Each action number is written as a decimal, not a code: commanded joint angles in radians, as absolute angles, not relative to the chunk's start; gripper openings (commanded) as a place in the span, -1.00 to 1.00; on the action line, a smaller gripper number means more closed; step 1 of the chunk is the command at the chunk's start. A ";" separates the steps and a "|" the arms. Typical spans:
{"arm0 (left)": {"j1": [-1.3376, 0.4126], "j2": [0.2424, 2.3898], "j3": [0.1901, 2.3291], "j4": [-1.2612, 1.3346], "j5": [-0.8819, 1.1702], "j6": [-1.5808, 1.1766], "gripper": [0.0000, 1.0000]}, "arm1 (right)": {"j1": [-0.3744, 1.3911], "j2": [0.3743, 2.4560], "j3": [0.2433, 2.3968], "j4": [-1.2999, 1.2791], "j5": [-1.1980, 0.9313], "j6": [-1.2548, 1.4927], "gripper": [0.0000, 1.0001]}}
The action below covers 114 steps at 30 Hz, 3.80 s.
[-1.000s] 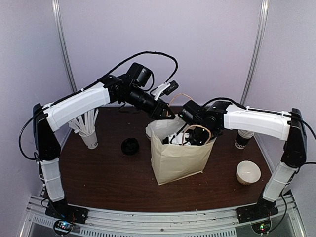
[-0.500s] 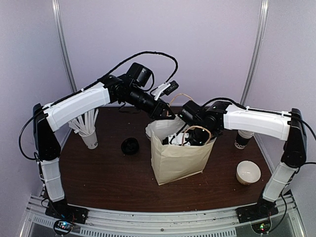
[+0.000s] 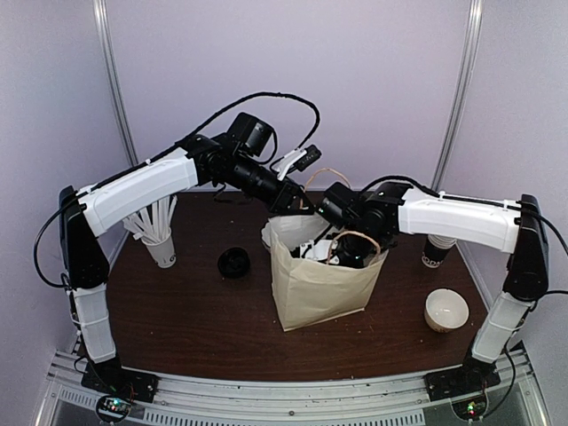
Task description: Pack the takeout coffee
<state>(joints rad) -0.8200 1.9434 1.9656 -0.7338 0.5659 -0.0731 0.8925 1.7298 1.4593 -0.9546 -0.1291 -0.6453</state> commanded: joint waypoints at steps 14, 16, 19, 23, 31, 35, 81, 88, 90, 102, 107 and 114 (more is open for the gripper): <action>-0.824 1.921 1.949 -0.713 0.615 -0.029 -1.00 | 0.934 1.693 1.714 -1.172 -0.205 -0.591 0.99; -0.824 1.917 1.947 -0.714 0.616 -0.026 -1.00 | 0.936 1.686 1.750 -1.183 -0.199 -0.599 0.99; -0.824 1.910 1.940 -0.715 0.619 -0.024 -1.00 | 0.936 1.677 1.811 -1.210 -0.202 -0.626 0.99; -0.824 1.883 1.911 -0.715 0.569 0.030 -1.00 | 0.930 1.663 1.887 -1.253 -0.205 -0.665 0.99; -0.822 1.839 1.916 -0.737 0.465 0.163 -1.00 | 0.839 1.614 1.987 -1.269 -0.188 -0.705 0.99; -0.822 1.800 1.883 -0.687 0.402 0.213 -1.00 | 0.736 1.568 2.044 -1.336 -0.341 -0.741 0.97; -1.172 1.352 1.185 -0.197 0.101 0.212 0.39 | 0.315 1.329 1.754 -1.281 -0.612 -0.713 0.96; -1.172 1.302 1.144 -0.204 0.062 0.216 0.95 | 0.313 1.354 1.757 -1.289 -0.614 -0.719 0.96; -1.172 1.297 1.137 -0.197 0.059 0.226 0.95 | 0.313 1.366 1.763 -1.292 -0.616 -0.718 0.96; -1.100 1.525 1.416 -0.332 -0.004 0.249 0.95 | 0.301 1.411 1.793 -1.291 -0.628 -0.713 0.95; -1.035 1.661 1.571 -0.395 0.085 0.211 0.95 | 0.295 1.377 1.752 -1.273 -0.625 -0.719 0.95; -0.972 1.768 1.729 -0.528 0.163 0.138 0.95 | 0.290 1.330 1.706 -1.269 -0.632 -0.724 0.95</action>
<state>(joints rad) -0.9867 1.7607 1.6825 -0.4629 0.1074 0.1814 0.3000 1.3720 1.7283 -1.2819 -0.6075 -0.7116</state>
